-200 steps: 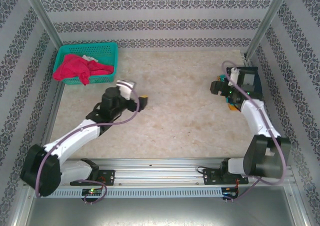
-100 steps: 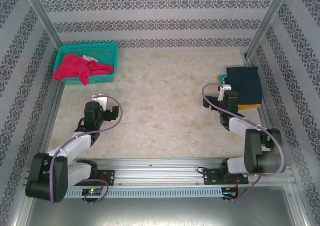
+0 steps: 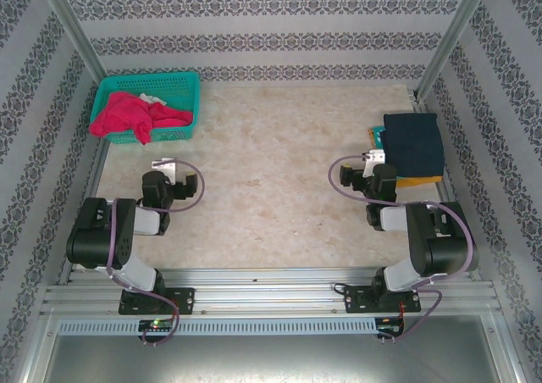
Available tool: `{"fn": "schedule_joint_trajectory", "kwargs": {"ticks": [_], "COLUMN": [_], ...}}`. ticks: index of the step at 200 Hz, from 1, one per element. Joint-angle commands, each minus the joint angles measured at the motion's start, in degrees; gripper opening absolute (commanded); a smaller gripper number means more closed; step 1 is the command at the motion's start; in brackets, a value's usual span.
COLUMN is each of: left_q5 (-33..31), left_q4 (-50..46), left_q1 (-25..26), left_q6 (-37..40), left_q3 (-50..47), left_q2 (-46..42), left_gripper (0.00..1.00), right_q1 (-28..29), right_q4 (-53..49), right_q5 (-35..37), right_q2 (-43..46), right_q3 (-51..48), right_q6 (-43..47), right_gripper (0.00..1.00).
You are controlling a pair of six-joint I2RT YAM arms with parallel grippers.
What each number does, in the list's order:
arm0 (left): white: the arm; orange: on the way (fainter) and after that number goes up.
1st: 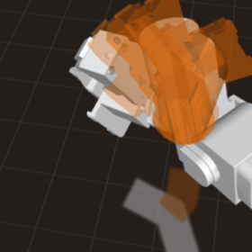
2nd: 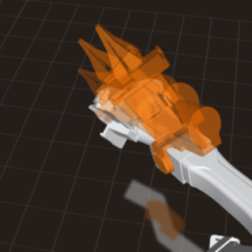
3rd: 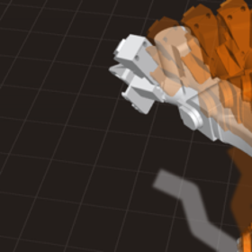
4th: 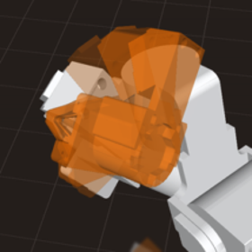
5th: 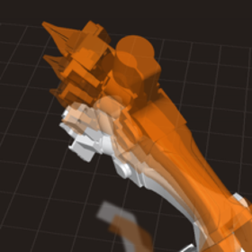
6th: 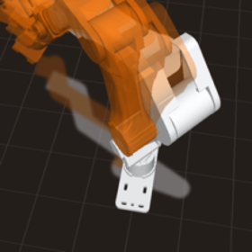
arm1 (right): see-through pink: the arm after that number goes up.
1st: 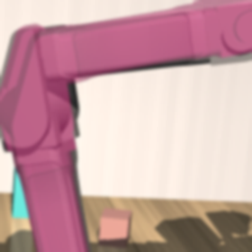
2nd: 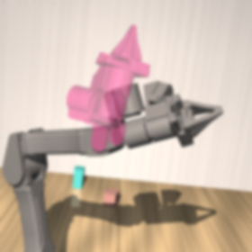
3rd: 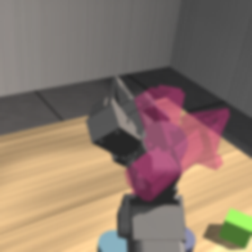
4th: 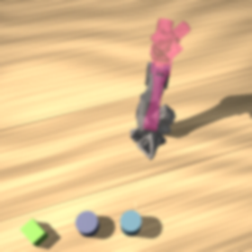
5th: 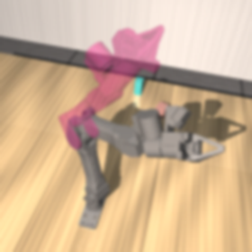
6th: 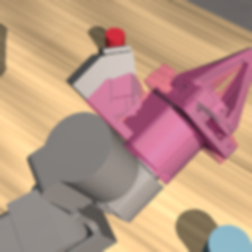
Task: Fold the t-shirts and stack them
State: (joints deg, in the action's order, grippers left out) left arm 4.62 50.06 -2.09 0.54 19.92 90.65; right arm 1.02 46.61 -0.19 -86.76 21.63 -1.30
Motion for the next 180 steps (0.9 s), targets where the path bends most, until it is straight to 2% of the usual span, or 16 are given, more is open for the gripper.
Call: {"fn": "schedule_joint_trajectory", "kwargs": {"ticks": [1,54,91,180], "left_q5": [-1.15,-0.92,4.13,4.12], "left_q4": [3.97,5.26,2.6,2.75], "left_q1": [-0.52,-0.29,-0.29,-0.3], "left_q6": [-2.53,-2.43,-0.38,-0.41], "left_q3": [1.72,1.25,2.66,2.58], "left_q2": [-0.17,0.1,0.08,0.14], "left_gripper": [1.0,1.0,1.0,1.0], "right_q1": [-0.22,-0.26,-0.31,-0.25], "right_q4": [3.46,3.56,3.79,4.19], "right_q5": [0.93,0.89,0.88,1.26], "right_q2": [0.4,0.23,0.25,0.36], "right_q3": [0.89,0.86,0.78,0.45], "right_q6": [0.11,0.1,0.08,0.07], "right_gripper": [0.98,0.98,0.98,0.98]}}
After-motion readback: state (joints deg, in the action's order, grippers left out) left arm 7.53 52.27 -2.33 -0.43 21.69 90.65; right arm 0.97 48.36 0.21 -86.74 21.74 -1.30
